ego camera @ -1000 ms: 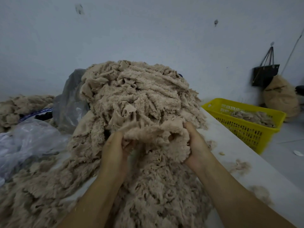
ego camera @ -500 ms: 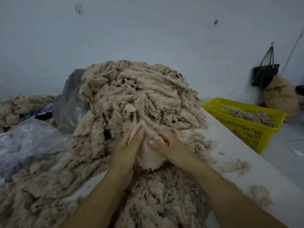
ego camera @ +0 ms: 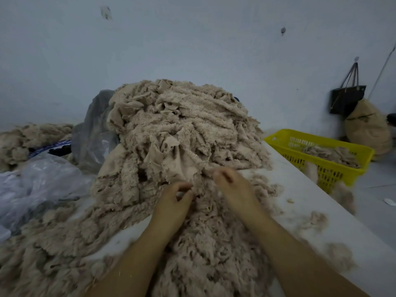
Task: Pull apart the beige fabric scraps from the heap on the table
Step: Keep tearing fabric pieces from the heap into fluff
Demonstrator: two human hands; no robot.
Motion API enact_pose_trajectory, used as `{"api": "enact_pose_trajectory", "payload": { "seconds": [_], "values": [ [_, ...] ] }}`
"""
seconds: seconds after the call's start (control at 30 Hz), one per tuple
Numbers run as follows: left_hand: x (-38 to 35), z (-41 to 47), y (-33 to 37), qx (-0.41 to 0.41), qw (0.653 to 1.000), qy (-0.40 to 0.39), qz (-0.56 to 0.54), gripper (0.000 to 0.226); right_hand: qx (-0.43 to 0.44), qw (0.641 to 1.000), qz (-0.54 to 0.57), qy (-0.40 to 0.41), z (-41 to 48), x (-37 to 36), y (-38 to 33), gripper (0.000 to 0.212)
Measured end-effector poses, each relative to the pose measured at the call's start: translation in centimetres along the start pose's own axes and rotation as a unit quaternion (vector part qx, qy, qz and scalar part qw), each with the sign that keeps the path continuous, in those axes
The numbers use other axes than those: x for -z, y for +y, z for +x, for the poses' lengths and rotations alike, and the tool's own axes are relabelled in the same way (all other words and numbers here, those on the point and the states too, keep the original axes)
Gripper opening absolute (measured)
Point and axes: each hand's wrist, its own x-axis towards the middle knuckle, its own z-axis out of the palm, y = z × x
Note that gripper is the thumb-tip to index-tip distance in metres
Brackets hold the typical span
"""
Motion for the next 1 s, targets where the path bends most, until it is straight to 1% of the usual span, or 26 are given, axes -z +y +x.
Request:
{"api": "enact_pose_trajectory", "payload": {
  "seconds": [0.03, 0.07, 0.1, 0.13, 0.17, 0.23, 0.27, 0.33, 0.43, 0.5, 0.53, 0.6, 0.63, 0.7, 0.77, 0.83, 0.87, 0.93, 1.0],
  "values": [
    [0.0, 0.0, 0.0, -0.004, 1.000, -0.007, 0.003, 0.016, 0.033, 0.995, -0.062, -0.078, -0.2, -0.6, 0.1, 0.022],
    [0.0, 0.0, -0.1, 0.003, 1.000, -0.003, -0.019, 0.020, 0.057, 0.980, -0.123, -0.143, -0.4, -1.3, 0.4, 0.022],
    [0.0, 0.0, 0.0, 0.027, 0.997, 0.009, -0.070, 0.021, 0.076, 0.963, -0.175, -0.191, -0.5, -1.7, 0.7, 0.025],
    [0.1, 0.1, 0.1, 0.061, 0.988, 0.026, -0.142, 0.020, 0.086, 0.951, -0.204, -0.216, -0.6, -2.1, 0.8, 0.029],
    [0.4, 0.2, 0.3, 0.096, 0.970, 0.042, -0.218, 0.018, 0.090, 0.947, -0.208, -0.227, -0.6, -2.2, 0.7, 0.031],
    [0.9, 0.7, 0.7, 0.140, 0.924, 0.048, -0.352, 0.015, 0.089, 0.948, -0.193, -0.235, -0.8, -1.9, 0.3, 0.035],
    [1.3, 0.8, 0.8, 0.152, 0.895, 0.046, -0.417, 0.014, 0.089, 0.951, -0.188, -0.231, -0.9, -1.8, 0.1, 0.038],
    [1.8, 1.0, 0.9, 0.173, 0.840, 0.052, -0.512, 0.015, 0.072, 0.959, -0.166, -0.216, -1.0, -1.4, -0.3, 0.039],
    [2.4, 1.1, 0.9, 0.197, 0.798, 0.072, -0.564, 0.020, 0.014, 0.980, -0.129, -0.148, -0.9, -0.7, -0.4, 0.034],
    [2.5, 1.1, 1.1, 0.198, 0.784, 0.073, -0.583, 0.019, -0.026, 0.988, -0.124, -0.091, -0.6, -0.1, -0.1, 0.032],
    [2.6, 1.2, 1.3, 0.193, 0.783, 0.063, -0.587, 0.019, -0.035, 0.989, -0.124, -0.071, -0.5, 0.1, 0.1, 0.032],
    [2.4, 1.0, 1.9, 0.181, 0.796, 0.028, -0.577, 0.022, -0.032, 0.989, -0.133, -0.053, -0.2, 0.3, 0.4, 0.033],
    [2.3, 0.8, 2.1, 0.181, 0.807, 0.005, -0.562, 0.022, -0.020, 0.989, -0.140, -0.047, -0.2, 0.2, 0.4, 0.033],
    [2.0, 0.1, 2.4, 0.176, 0.842, -0.052, -0.507, 0.014, 0.017, 0.990, -0.136, -0.035, -0.2, -0.1, 0.0, 0.034],
    [1.5, -0.8, 3.0, 0.146, 0.878, -0.122, -0.439, 0.016, 0.024, 0.996, -0.075, -0.045, -0.4, -0.6, -0.5, 0.044],
    [1.0, -1.7, 3.4, 0.111, 0.897, -0.187, -0.384, 0.022, -0.012, 0.996, 0.031, -0.083, -0.6, -0.9, -0.7, 0.055],
    [0.9, -2.0, 3.5, 0.096, 0.906, -0.209, -0.355, 0.024, -0.035, 0.991, 0.073, -0.102, -0.7, -0.9, -0.7, 0.055],
    [1.1, -2.3, 3.6, 0.067, 0.924, -0.235, -0.293, 0.025, -0.050, 0.987, 0.098, -0.119, -0.9, -1.0, -0.5, 0.048],
    [1.1, -2.4, 3.5, 0.045, 0.938, -0.255, -0.231, 0.037, -0.020, 0.993, 0.074, -0.092, -0.8, -0.9, -0.7, 0.042]
  ]
}}
